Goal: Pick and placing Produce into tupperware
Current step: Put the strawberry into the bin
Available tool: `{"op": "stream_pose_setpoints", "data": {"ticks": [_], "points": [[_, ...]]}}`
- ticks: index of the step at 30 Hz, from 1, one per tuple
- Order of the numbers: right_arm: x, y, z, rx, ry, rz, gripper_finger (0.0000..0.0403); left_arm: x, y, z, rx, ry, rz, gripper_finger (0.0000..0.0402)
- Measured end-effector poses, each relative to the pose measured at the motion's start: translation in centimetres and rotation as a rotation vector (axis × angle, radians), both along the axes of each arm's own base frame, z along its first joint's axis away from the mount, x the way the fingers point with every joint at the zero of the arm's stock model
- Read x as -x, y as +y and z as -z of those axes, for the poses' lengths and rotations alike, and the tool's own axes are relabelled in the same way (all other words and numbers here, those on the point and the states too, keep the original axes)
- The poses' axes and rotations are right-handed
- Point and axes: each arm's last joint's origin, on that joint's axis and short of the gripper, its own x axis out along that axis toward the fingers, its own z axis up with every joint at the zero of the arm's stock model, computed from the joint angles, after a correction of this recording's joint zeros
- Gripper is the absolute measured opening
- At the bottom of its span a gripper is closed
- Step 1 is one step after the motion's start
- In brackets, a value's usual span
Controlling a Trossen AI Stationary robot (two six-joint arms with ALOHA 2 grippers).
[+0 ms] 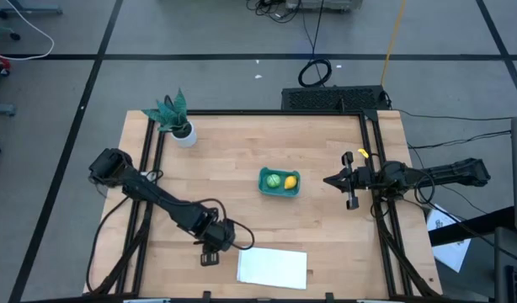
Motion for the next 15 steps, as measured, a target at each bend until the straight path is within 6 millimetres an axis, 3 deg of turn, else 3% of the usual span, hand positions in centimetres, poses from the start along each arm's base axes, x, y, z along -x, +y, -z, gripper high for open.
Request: {"op": "stream_pose_setpoints", "data": {"ticks": [15], "points": [[0.0, 0.0, 0.0, 0.000, 0.000, 0.000, 0.0000, -2.2, 1.2, -4.6, -0.019, -0.084, 0.106, 0.0134]]}}
